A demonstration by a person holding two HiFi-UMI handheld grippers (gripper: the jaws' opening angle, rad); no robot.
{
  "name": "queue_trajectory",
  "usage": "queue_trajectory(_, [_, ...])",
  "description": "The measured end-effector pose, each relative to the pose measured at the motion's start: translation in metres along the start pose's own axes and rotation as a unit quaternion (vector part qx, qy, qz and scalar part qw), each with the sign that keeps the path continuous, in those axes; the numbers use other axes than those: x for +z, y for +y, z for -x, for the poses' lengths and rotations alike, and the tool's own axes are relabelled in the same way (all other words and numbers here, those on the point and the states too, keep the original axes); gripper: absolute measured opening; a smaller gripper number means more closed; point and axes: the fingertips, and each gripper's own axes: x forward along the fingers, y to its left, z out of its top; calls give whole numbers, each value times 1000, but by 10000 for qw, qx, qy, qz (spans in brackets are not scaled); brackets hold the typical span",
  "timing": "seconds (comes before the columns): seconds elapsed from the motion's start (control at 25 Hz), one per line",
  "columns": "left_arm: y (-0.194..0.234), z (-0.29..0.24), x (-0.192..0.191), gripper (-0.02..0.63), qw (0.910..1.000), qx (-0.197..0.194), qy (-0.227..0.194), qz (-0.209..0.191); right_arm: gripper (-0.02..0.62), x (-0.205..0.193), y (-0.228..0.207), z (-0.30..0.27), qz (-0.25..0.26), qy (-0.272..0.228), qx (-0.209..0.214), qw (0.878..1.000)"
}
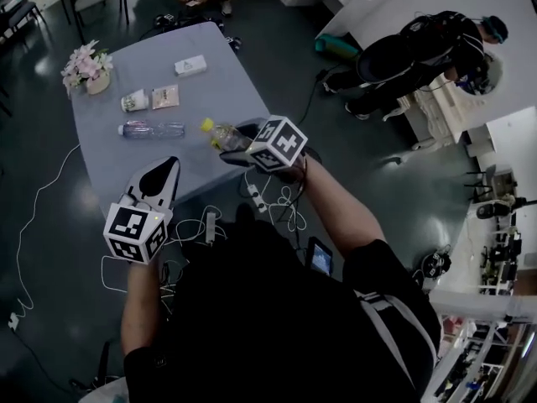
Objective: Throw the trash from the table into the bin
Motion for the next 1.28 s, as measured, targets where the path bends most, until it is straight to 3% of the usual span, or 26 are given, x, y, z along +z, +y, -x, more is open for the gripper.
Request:
queue_trajectory(0.28, [-58, -72, 14, 15, 9978, -579, 152, -286, 290, -37, -28, 61, -318, -502, -221, 9980])
queue_trajectory(0.6, [-118, -178, 10, 15, 9896, -1303, 361, -492, 290, -114, -103, 121, -896, -910, -777, 9888])
queue_trajectory(0.92, [-187, -269, 12, 15, 9751, -2055, 624, -560, 290, -197, -163, 186, -1672, -1239, -1281, 9697])
queue_trajectory(1.28, [-251, -401, -24, 15, 9529, -2666, 1260, -710, 290, -319, -253, 219, -2575, -1251, -1757, 9419])
